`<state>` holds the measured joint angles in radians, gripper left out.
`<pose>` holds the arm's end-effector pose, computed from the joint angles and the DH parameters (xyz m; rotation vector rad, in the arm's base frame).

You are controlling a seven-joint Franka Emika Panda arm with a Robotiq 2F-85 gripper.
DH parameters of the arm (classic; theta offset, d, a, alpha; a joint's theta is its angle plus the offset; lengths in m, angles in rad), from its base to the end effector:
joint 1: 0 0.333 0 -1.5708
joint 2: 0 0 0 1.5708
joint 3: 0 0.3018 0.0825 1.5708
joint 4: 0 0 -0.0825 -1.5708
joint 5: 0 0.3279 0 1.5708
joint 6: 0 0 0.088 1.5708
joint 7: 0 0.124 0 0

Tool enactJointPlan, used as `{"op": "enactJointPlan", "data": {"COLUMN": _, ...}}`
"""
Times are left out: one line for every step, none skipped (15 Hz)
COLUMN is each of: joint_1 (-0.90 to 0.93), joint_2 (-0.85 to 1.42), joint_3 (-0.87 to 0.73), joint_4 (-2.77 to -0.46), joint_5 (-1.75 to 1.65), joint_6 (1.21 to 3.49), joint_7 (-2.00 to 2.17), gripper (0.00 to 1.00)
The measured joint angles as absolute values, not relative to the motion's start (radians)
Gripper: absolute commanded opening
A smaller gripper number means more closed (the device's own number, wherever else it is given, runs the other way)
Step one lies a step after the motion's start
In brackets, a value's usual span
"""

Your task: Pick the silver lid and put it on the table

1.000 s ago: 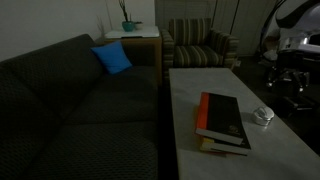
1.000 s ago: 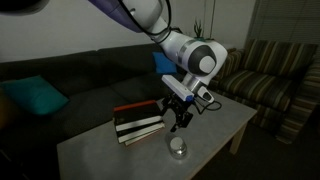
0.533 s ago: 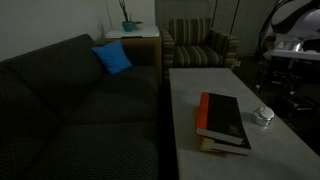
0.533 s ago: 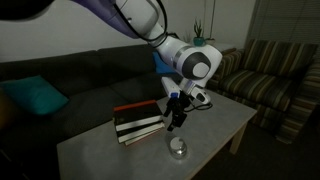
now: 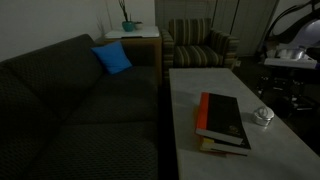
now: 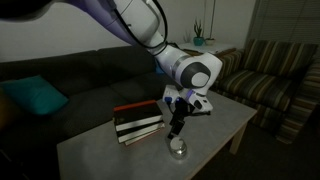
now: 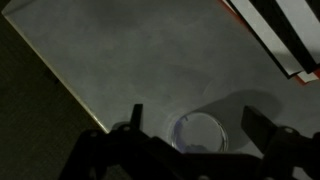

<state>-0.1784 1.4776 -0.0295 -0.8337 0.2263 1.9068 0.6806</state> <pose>0.6307 -0.1062 -0.0287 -2.6504 1.4245 0.6562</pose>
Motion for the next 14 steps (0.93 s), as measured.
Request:
{"op": "enactJointPlan", "data": {"joint_1": -0.177, "joint_2": 1.477, "joint_3": -0.03, "joint_4": -0.833, "joint_5": 0.226, "joint_6": 1.907, "joint_7": 0.681, "gripper": 1.0}}
{"op": "enactJointPlan", "data": {"joint_1": -0.174, "joint_2": 1.476, "joint_3": -0.029, "joint_4": -0.832, "joint_5": 0.226, "joint_6": 1.907, "joint_7": 0.681, "gripper": 1.0}}
{"op": "enactJointPlan", "data": {"joint_1": -0.173, "joint_2": 1.476, "joint_3": -0.029, "joint_4": -0.832, "joint_5": 0.226, "joint_6": 1.907, "joint_7": 0.681, "gripper": 1.0}}
{"op": "enactJointPlan", "data": {"joint_1": -0.173, "joint_2": 1.476, "joint_3": -0.03, "joint_4": -0.832, "joint_5": 0.226, "joint_6": 1.907, "joint_7": 0.681, "gripper": 1.0}}
{"op": "enactJointPlan", "data": {"joint_1": -0.171, "joint_2": 1.476, "joint_3": -0.031, "joint_4": -0.832, "joint_5": 0.225, "joint_6": 1.909, "joint_7": 0.685, "gripper": 1.0}}
{"op": "enactJointPlan", "data": {"joint_1": -0.168, "joint_2": 1.476, "joint_3": -0.036, "joint_4": -0.832, "joint_5": 0.224, "joint_6": 1.917, "joint_7": 0.698, "gripper": 1.0}}
{"op": "enactJointPlan", "data": {"joint_1": -0.162, "joint_2": 1.476, "joint_3": -0.044, "joint_4": -0.832, "joint_5": 0.222, "joint_6": 1.928, "joint_7": 0.718, "gripper": 1.0}}
{"op": "enactJointPlan", "data": {"joint_1": -0.154, "joint_2": 1.476, "joint_3": -0.055, "joint_4": -0.834, "joint_5": 0.22, "joint_6": 1.941, "joint_7": 0.744, "gripper": 1.0}}
{"op": "enactJointPlan", "data": {"joint_1": -0.146, "joint_2": 1.476, "joint_3": -0.066, "joint_4": -0.837, "joint_5": 0.218, "joint_6": 1.958, "joint_7": 0.772, "gripper": 1.0}}
{"op": "enactJointPlan", "data": {"joint_1": -0.138, "joint_2": 1.476, "joint_3": -0.076, "joint_4": -0.843, "joint_5": 0.214, "joint_6": 1.974, "joint_7": 0.798, "gripper": 1.0}}
{"op": "enactJointPlan", "data": {"joint_1": -0.131, "joint_2": 1.477, "joint_3": -0.083, "joint_4": -0.85, "joint_5": 0.209, "joint_6": 1.987, "joint_7": 0.821, "gripper": 1.0}}
{"op": "enactJointPlan", "data": {"joint_1": -0.126, "joint_2": 1.477, "joint_3": -0.088, "joint_4": -0.858, "joint_5": 0.203, "joint_6": 2.001, "joint_7": 0.84, "gripper": 1.0}}
{"op": "enactJointPlan", "data": {"joint_1": -0.122, "joint_2": 1.477, "joint_3": -0.093, "joint_4": -0.868, "joint_5": 0.194, "joint_6": 2.013, "joint_7": 0.854, "gripper": 1.0}}
{"op": "enactJointPlan", "data": {"joint_1": -0.117, "joint_2": 1.478, "joint_3": -0.099, "joint_4": -0.879, "joint_5": 0.182, "joint_6": 2.025, "joint_7": 0.863, "gripper": 1.0}}
